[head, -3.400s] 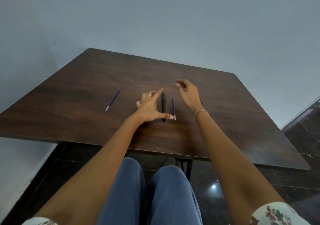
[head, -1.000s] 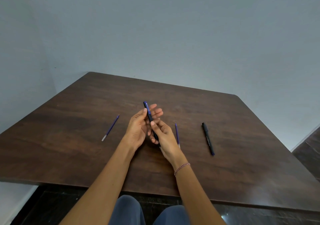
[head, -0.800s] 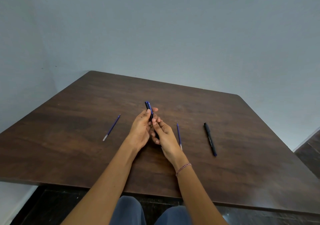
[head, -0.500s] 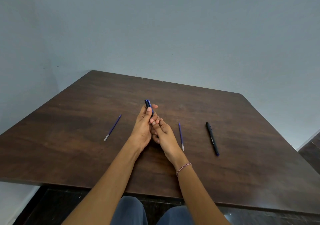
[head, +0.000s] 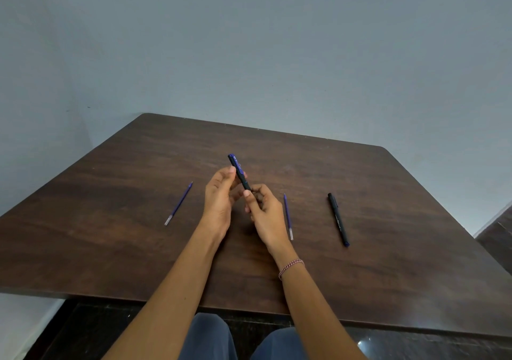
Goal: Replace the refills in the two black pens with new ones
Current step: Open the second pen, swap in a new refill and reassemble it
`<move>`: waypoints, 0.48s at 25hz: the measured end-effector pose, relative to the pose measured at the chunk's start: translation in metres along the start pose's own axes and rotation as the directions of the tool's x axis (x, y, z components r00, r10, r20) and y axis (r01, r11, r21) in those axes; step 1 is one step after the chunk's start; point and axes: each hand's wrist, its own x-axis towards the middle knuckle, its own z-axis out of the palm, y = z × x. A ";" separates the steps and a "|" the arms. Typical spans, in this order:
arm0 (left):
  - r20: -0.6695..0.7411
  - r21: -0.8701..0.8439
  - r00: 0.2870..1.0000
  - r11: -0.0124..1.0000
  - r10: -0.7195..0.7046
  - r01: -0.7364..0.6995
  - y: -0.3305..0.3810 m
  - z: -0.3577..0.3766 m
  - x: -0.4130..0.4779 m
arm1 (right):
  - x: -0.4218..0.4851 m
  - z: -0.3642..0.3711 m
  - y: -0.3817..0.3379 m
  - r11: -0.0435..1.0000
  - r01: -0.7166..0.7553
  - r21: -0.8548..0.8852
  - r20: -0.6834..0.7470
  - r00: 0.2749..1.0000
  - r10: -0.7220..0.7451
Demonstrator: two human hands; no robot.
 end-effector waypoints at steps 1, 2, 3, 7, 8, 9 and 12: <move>-0.035 0.031 0.999 0.999 0.020 -0.019 0.000 0.000 0.000 | 0.000 0.000 0.001 1.000 0.018 -0.023 -0.022 1.000 -0.019; -0.060 0.062 0.998 0.998 0.036 -0.032 0.000 0.000 -0.001 | 0.000 -0.001 0.002 0.999 0.034 -0.038 -0.041 0.999 -0.036; -0.075 0.087 0.996 0.996 0.043 -0.036 -0.001 -0.001 -0.001 | 0.000 0.000 0.002 0.998 0.045 -0.047 -0.057 0.997 -0.048; -0.081 0.146 0.996 0.989 0.033 -0.021 0.000 0.000 -0.001 | 0.002 -0.001 0.003 0.997 0.058 -0.043 -0.109 0.992 -0.063; -0.088 0.167 0.995 0.986 0.038 -0.023 0.000 0.001 -0.001 | 0.002 -0.001 0.003 0.997 0.062 -0.046 -0.108 0.992 -0.066; -0.105 0.181 0.993 0.983 0.048 -0.028 0.000 0.001 -0.001 | 0.002 -0.001 0.003 0.996 0.064 -0.055 -0.103 0.992 -0.070; -0.196 0.166 0.977 0.984 0.090 -0.057 0.000 -0.001 0.000 | 0.001 -0.001 0.001 0.994 0.049 -0.098 -0.086 0.995 -0.058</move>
